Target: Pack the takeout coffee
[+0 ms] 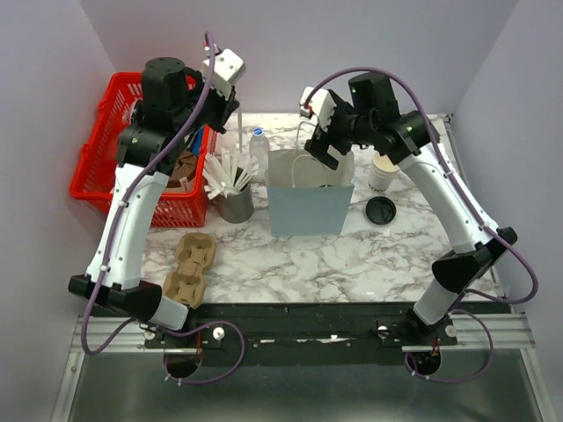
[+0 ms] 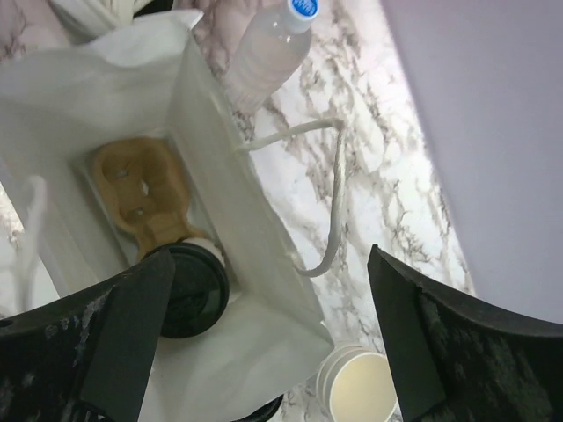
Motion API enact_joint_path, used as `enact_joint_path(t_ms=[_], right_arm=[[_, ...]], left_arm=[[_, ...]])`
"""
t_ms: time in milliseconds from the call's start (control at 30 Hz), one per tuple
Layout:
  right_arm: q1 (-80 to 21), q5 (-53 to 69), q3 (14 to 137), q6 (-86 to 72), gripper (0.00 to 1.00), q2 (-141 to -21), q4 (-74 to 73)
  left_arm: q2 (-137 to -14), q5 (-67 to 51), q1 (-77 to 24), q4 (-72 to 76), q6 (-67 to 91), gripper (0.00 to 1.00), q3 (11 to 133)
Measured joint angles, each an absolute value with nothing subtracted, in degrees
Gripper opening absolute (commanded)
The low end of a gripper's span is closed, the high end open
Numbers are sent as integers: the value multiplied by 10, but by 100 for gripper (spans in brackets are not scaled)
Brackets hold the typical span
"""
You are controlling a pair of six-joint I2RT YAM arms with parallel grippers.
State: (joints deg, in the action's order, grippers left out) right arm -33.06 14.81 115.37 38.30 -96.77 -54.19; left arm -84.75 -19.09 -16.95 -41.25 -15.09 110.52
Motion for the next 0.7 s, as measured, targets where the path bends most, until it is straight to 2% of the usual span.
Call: enact_joint_path(t_ms=[200, 700], right_arm=[[-321, 148, 1222, 354, 100, -971, -546], [-237, 51, 1202, 253, 100, -918, -415]], left_arm=[[-819, -246, -170, -418, -119, 0, 1152], [-825, -384, -190, -377, 11, 1, 1181]])
